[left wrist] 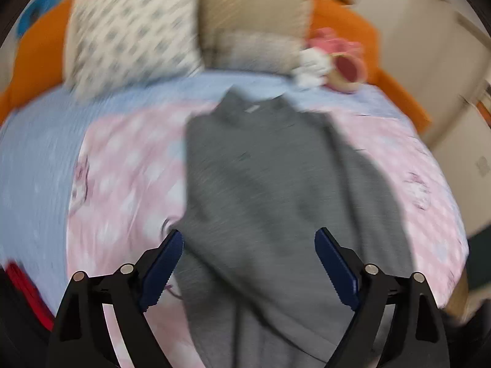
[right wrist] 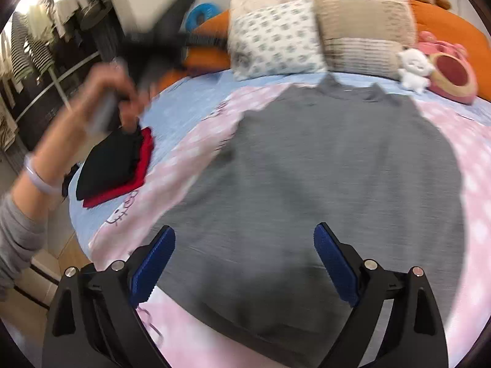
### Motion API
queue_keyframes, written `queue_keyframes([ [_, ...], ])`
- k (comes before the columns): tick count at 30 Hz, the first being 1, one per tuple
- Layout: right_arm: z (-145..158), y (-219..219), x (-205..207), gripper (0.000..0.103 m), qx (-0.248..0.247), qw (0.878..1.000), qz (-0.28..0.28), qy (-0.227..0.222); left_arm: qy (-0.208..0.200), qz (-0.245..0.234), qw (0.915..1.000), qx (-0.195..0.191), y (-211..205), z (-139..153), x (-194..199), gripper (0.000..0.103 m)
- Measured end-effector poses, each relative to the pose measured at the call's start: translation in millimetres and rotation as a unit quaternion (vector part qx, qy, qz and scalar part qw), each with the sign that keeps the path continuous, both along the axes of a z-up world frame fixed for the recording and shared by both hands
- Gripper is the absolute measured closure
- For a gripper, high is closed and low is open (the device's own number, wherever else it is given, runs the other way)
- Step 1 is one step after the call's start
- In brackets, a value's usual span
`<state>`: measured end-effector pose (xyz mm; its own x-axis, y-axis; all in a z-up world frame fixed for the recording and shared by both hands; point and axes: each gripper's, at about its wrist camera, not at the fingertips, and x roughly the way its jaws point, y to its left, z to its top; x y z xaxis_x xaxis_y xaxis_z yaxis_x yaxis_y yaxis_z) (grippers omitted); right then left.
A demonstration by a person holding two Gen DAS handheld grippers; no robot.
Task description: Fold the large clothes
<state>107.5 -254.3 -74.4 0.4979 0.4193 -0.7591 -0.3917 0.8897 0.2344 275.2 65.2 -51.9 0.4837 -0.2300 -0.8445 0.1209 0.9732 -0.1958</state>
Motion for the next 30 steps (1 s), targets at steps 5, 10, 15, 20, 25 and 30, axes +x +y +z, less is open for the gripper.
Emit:
queue_keyframes([
  [5, -16, -57, 13, 0.031, 0.005, 0.999, -0.031, 0.041, 0.056, 0.047, 0.995, -0.068, 31, -61, 22, 0.019],
  [10, -48, -66, 23, 0.043, 0.011, 0.995, -0.038, 0.09, 0.087, 0.085, 0.9883, -0.091, 43, -96, 29, 0.024],
  [15, -76, -48, 27, 0.082, 0.004, 0.991, -0.008, 0.131, 0.102, 0.117, 0.9773, -0.145, 59, -116, 31, 0.058],
  [20, -57, -39, 22, 0.091, 0.032, 0.992, 0.023, 0.123, 0.096, 0.142, 0.9652, -0.198, 82, -113, 29, 0.085],
  [25, -31, -43, 17, 0.092, 0.149, 0.979, 0.041, 0.135, 0.08, 0.138, 0.9645, -0.21, 99, -87, 34, 0.085],
  [30, -30, -56, 16, 0.092, 0.208, 0.965, 0.036, 0.152, 0.069, 0.12, 0.9713, -0.194, 98, -75, 37, 0.085],
])
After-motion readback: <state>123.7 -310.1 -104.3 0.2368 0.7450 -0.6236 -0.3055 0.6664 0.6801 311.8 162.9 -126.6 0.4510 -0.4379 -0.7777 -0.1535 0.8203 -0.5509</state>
